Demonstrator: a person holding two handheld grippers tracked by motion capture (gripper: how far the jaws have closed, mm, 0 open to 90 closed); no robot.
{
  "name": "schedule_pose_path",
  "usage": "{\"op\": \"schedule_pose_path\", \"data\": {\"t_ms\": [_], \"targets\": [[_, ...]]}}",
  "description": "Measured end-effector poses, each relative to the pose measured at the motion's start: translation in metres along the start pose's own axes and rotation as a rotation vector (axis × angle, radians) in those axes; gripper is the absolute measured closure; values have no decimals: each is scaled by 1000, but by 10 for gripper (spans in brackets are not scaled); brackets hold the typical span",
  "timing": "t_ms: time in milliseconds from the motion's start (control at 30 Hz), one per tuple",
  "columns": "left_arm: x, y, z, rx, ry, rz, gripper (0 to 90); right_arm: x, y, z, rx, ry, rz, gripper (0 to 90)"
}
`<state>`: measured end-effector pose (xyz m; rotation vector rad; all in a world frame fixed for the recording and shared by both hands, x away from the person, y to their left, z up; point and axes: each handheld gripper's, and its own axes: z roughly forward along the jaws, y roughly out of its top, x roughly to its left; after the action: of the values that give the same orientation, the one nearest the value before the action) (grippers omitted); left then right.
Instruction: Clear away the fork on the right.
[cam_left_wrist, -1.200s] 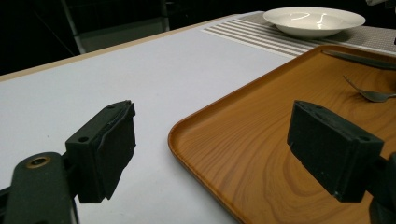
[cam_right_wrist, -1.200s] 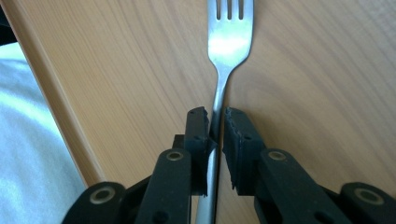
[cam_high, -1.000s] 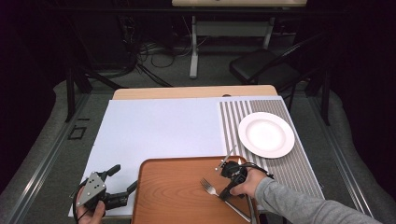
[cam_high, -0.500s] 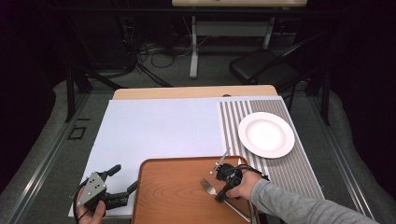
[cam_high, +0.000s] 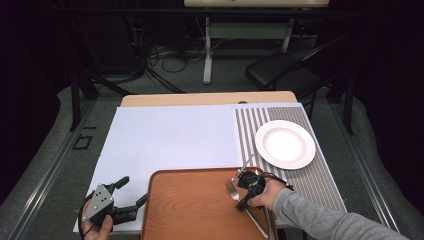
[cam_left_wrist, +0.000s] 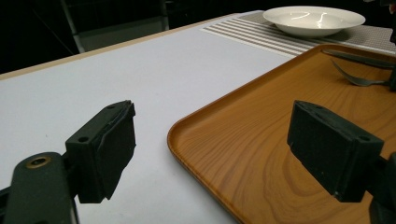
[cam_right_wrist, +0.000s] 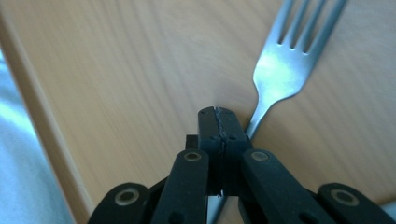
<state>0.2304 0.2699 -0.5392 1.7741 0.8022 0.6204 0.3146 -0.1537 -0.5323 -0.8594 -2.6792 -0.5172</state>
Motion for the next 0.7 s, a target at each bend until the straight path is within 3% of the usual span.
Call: {"op": "schedule_pose_path", "data": {"t_ms": [400, 700], "targets": [[0, 0, 0, 1, 1, 3, 157, -22, -17, -15, -22, -33, 76, 900], [0, 0, 1, 4, -1, 4, 157, -25, -20, -16, -35, -34, 79, 900]]}}
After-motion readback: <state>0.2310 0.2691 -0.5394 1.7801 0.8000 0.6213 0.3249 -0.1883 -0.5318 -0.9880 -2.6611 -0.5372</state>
